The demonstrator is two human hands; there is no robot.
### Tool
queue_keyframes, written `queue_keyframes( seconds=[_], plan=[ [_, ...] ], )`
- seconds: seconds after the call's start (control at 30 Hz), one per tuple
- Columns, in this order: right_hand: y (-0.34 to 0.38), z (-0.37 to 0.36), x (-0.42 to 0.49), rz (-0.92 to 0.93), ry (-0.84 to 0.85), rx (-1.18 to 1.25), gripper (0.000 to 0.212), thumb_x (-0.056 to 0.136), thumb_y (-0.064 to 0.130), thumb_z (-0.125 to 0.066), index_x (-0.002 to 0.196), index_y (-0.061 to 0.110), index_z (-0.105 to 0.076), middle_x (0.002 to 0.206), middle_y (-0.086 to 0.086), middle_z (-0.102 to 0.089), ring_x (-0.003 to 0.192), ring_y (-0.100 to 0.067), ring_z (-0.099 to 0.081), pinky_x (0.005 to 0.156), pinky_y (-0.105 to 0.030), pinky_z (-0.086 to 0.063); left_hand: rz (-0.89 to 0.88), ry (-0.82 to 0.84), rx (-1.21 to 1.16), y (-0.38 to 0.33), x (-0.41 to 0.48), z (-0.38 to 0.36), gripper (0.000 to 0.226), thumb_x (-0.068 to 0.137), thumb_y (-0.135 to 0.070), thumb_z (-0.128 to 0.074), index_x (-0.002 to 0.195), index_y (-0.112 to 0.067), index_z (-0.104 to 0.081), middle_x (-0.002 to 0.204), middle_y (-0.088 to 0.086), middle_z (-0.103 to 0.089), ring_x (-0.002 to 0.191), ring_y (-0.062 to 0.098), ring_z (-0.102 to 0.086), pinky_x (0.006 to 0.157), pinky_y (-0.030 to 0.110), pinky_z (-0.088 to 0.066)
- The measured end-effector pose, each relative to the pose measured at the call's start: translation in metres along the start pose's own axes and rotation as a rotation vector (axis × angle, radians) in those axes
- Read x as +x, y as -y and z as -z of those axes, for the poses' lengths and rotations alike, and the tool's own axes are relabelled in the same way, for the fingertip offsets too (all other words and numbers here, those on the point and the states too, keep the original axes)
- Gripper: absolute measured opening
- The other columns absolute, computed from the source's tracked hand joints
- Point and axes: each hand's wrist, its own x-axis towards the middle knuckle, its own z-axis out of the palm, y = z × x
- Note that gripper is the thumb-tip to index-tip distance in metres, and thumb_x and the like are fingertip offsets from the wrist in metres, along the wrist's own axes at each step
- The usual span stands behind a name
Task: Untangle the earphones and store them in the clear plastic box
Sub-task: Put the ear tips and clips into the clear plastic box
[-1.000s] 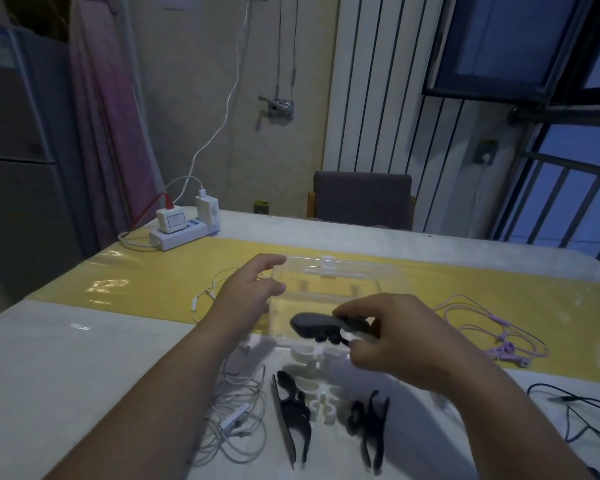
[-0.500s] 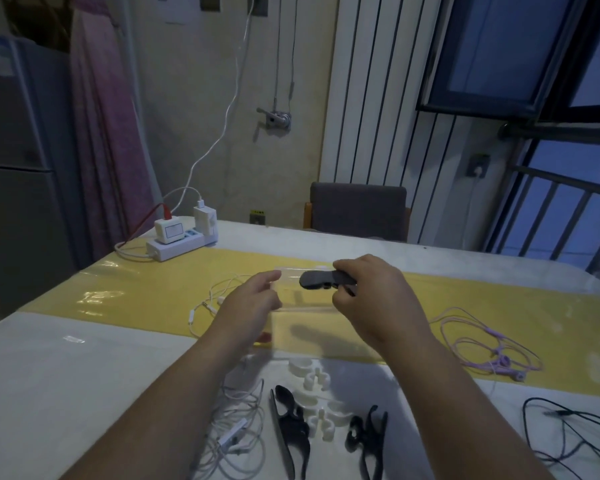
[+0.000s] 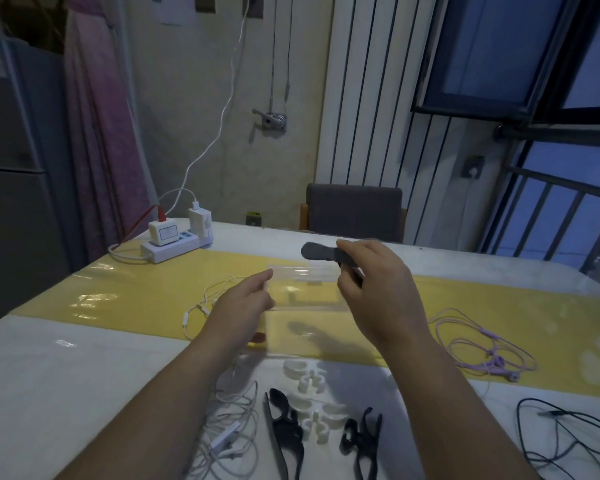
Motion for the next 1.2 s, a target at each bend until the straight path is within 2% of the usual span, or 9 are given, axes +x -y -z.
queue_keyframes(
  seconds=[0.13, 0.2, 0.4, 0.53, 0.63, 0.73, 0.87, 1.0, 1.2],
  plan=[
    [0.003, -0.005, -0.001, 0.038, 0.178, -0.093, 0.039, 0.094, 0.005, -0.050, 0.126, 0.024, -0.063, 0.123, 0.006, -0.060, 0.107, -0.022, -0.049, 0.085, -0.029, -0.042, -0.008, 0.003, -0.001, 0.001, 0.001, 0.000, 0.047, 0.089, -0.008, -0.047, 0.123, -0.037, -0.060, 0.110, -0.013, -0.058, 0.095, 0.017, -0.058, 0.080, 0.048, -0.056],
    [0.005, -0.009, 0.001, 0.059, 0.273, -0.132, 0.042, 0.095, 0.002, -0.048, 0.122, 0.030, -0.064, 0.125, 0.011, -0.058, 0.107, -0.018, -0.046, 0.084, -0.029, -0.042, -0.030, -0.001, 0.029, 0.000, 0.001, -0.001, 0.049, 0.083, -0.015, -0.050, 0.124, -0.038, -0.062, 0.117, -0.010, -0.058, 0.098, 0.018, -0.057, 0.083, 0.050, -0.056],
    [0.007, -0.021, 0.002, 0.047, 0.472, -0.038, 0.048, 0.098, 0.009, -0.048, 0.137, 0.037, -0.050, 0.136, 0.012, -0.055, 0.122, -0.018, -0.047, 0.095, -0.033, -0.044, -0.036, 0.004, 0.052, 0.000, 0.002, -0.001, 0.050, 0.087, -0.008, -0.046, 0.124, -0.038, -0.061, 0.111, -0.015, -0.057, 0.099, 0.019, -0.058, 0.082, 0.050, -0.057],
    [0.005, -0.015, 0.000, -0.051, 0.363, 0.102, 0.047, 0.094, 0.020, -0.060, 0.136, 0.035, -0.048, 0.133, 0.012, -0.052, 0.116, -0.009, -0.051, 0.088, -0.023, -0.042, -0.030, -0.003, 0.033, 0.001, 0.001, -0.001, 0.049, 0.088, -0.007, -0.045, 0.124, -0.037, -0.061, 0.105, -0.018, -0.057, 0.097, 0.016, -0.057, 0.079, 0.044, -0.056],
    [0.001, -0.013, -0.003, -0.146, 0.219, 0.187, 0.019, 0.087, 0.024, -0.069, 0.106, 0.025, -0.065, 0.105, 0.007, -0.064, 0.097, -0.011, -0.059, 0.081, -0.027, -0.049, -0.030, -0.014, 0.016, 0.000, 0.000, -0.002, 0.050, 0.088, -0.006, -0.045, 0.125, -0.036, -0.061, 0.103, -0.019, -0.057, 0.093, 0.012, -0.057, 0.070, 0.037, -0.056],
    [-0.002, -0.012, -0.007, -0.174, 0.239, 0.169, 0.007, 0.084, 0.022, -0.069, 0.091, 0.023, -0.069, 0.092, 0.009, -0.065, 0.089, -0.011, -0.060, 0.078, -0.033, -0.052, -0.038, -0.020, 0.019, 0.000, 0.000, -0.003, 0.050, 0.088, -0.005, -0.045, 0.126, -0.035, -0.061, 0.100, -0.021, -0.056, 0.091, 0.011, -0.058, 0.069, 0.038, -0.056],
    [0.003, -0.008, -0.008, -0.123, 0.307, 0.138, 0.026, 0.084, 0.011, -0.058, 0.104, 0.025, -0.070, 0.101, 0.008, -0.063, 0.090, -0.010, -0.056, 0.073, -0.019, -0.044, -0.053, -0.016, 0.028, 0.001, -0.001, -0.003, 0.049, 0.089, -0.006, -0.045, 0.126, -0.035, -0.061, 0.098, -0.019, -0.058, 0.093, 0.014, -0.057, 0.077, 0.045, -0.056],
    [0.003, -0.009, -0.005, -0.097, 0.386, 0.079, 0.032, 0.086, 0.015, -0.054, 0.113, 0.025, -0.066, 0.106, 0.005, -0.053, 0.098, -0.015, -0.052, 0.082, -0.030, -0.046, -0.062, -0.016, 0.032, 0.001, 0.000, -0.003, 0.049, 0.089, -0.007, -0.045, 0.127, -0.034, -0.060, 0.100, -0.020, -0.056, 0.093, 0.011, -0.056, 0.075, 0.042, -0.056],
    [0.002, -0.013, -0.007, -0.072, 0.432, 0.029, 0.034, 0.095, 0.021, -0.048, 0.126, 0.026, -0.062, 0.107, 0.005, -0.046, 0.101, -0.015, -0.049, 0.085, -0.029, -0.043, -0.064, -0.003, 0.080, 0.004, 0.001, -0.001, 0.050, 0.089, -0.011, -0.046, 0.128, -0.039, -0.058, 0.108, -0.016, -0.053, 0.097, 0.011, -0.054, 0.072, 0.039, -0.055]
  ],
)
